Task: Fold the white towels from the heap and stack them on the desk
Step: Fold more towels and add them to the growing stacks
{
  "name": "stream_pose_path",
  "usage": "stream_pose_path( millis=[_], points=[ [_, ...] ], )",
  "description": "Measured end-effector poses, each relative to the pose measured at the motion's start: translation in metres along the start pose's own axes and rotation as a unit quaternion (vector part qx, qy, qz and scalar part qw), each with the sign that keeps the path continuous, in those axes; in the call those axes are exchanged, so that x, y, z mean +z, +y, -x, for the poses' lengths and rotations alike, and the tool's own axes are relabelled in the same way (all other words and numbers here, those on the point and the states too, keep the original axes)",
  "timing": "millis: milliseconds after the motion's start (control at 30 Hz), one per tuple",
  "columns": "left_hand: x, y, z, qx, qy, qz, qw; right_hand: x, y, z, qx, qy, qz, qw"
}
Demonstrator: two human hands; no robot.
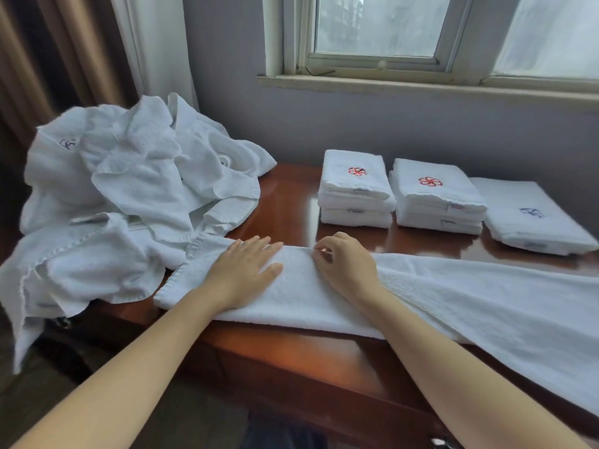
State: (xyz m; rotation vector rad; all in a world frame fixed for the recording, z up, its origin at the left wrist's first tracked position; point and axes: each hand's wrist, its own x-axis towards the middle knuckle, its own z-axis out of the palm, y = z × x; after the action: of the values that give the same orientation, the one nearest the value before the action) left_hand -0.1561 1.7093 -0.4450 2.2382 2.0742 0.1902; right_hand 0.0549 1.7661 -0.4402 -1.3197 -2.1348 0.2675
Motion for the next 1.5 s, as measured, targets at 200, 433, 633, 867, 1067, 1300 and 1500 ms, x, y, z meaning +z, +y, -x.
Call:
stream_pose_path(
  millis=[200,433,633,867,1067,1300,1500],
  points=[
    [-0.004,0.022,-0.001,0.005,0.031,0.064,0.997,-0.039,0.023,0.025,0.015,-0.020,0.066,0.998],
    [-0.005,0.131,-0.004,0.174,0.095,0.238,0.951,-0.111,0.065,0.085,0.074,-0.003,0.107,0.992],
    [0.004,0.216,-0.006,0.301,0.068,0.216,0.926,-0.160,0.092,0.135,0.128,0.036,0.128,0.983],
    [0.015,0.279,-0.015,0.333,0.123,0.201,0.913,-0.192,0.114,0.170,0.172,0.059,0.145,0.973],
    [0.014,0.322,-0.020,0.365,0.163,0.180,0.899,-0.216,0.135,0.190,0.228,0.105,0.146,0.957],
    [0.016,0.351,-0.036,0.318,0.167,0.230,0.905,-0.244,0.158,0.198,0.264,0.162,0.206,0.928],
    [0.012,0.353,-0.059,0.267,0.163,0.267,0.911,-0.267,0.181,0.189,0.279,0.277,0.165,0.905]
  ],
)
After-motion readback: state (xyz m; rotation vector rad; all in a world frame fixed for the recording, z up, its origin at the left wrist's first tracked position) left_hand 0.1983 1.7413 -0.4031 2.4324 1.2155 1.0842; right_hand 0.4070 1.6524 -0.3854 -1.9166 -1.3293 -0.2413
